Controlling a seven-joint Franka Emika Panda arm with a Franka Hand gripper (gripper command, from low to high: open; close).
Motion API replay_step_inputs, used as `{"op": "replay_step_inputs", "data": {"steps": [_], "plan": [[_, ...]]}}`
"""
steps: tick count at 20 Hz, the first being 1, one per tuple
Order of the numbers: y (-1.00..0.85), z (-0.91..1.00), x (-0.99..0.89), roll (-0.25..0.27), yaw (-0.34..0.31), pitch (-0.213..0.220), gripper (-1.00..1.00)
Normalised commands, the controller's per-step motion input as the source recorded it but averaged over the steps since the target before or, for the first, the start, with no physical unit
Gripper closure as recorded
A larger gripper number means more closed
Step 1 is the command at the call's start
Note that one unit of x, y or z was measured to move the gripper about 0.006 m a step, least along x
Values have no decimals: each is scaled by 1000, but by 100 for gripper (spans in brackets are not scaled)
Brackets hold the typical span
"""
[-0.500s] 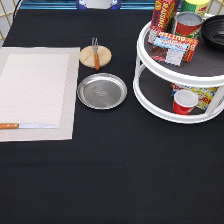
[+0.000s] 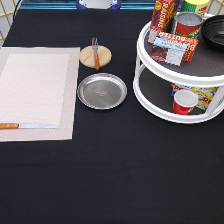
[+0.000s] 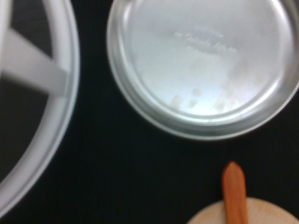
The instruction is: Arrange plate and fork
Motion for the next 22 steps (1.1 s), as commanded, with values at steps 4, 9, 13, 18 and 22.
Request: {"op": "replay_step_inputs", "data": {"steps": [4,9,13,18,22], "plan": [[-484,0,789,85,-3,40,-100],[-138,0,745,61,10,50,-100],[0,-36,785,16,20,56,-100],[0,-326,635,0,0,19,-100],[-15,-377,533,20,0,0,-100]]}}
